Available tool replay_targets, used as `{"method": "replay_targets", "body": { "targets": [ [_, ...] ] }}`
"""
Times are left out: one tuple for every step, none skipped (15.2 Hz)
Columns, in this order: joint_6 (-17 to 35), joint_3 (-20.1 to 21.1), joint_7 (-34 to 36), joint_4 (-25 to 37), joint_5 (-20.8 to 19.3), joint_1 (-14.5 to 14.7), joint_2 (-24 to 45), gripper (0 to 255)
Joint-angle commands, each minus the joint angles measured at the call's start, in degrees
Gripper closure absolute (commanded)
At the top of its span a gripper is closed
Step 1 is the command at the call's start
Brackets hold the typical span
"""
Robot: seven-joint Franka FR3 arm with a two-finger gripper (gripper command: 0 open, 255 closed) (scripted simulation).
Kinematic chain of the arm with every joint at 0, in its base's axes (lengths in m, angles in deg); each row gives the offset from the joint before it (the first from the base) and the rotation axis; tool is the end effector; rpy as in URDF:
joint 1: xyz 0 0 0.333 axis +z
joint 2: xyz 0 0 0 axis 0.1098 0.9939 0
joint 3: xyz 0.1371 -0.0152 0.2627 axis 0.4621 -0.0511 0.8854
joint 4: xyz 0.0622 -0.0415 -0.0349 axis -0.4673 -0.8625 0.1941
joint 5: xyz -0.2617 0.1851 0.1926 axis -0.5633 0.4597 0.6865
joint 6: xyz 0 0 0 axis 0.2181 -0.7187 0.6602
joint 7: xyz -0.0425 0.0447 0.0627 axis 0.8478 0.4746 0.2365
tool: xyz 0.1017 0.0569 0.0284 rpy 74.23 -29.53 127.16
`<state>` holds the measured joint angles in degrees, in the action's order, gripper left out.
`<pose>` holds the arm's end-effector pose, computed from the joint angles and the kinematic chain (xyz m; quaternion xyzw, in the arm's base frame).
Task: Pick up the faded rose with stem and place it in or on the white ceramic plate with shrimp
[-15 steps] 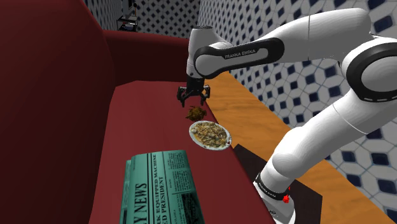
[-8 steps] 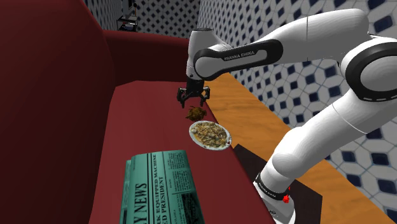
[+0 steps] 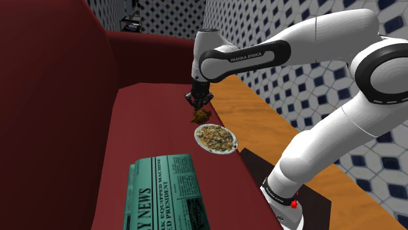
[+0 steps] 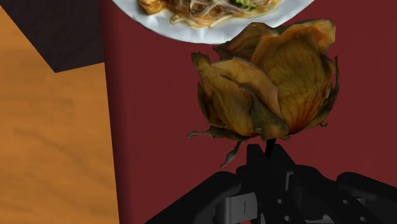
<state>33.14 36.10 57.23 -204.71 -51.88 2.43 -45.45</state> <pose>0.4406 0.0580 0.4359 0.9589 -0.2795 0.0295 0.0380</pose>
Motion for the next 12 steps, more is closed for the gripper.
{"method": "replay_targets", "body": {
  "targets": [
    [-0.01,0.04,-0.01,-0.07,0.03,0.03,0.05,255],
    [-0.02,0.05,0.0,-0.1,0.04,0.04,0.02,255],
    [-0.06,0.06,0.03,-0.04,0.04,0.06,0.04,255],
    [-0.85,0.01,-0.06,0.53,0.09,0.07,-0.2,255],
    [-1.65,-0.03,-0.16,1.1,0.14,0.08,-0.43,255],
    [-2.44,-0.07,-0.24,1.71,0.18,0.08,-0.62,255],
    [-3.23,-0.11,-0.33,2.31,0.22,0.08,-0.81,255],
    [-4.02,-0.15,-0.41,2.93,0.26,0.09,-0.99,255],
    [-4.81,-0.19,-0.5,3.56,0.29,0.09,-1.15,255],
    [-5.59,-0.22,-0.57,4.2,0.32,0.08,-1.3,255],
    [-6.37,-0.26,-0.65,4.84,0.34,0.08,-1.44,255],
    [-7.16,-0.29,-0.73,5.51,0.37,0.08,-1.56,255]
  ]
}}
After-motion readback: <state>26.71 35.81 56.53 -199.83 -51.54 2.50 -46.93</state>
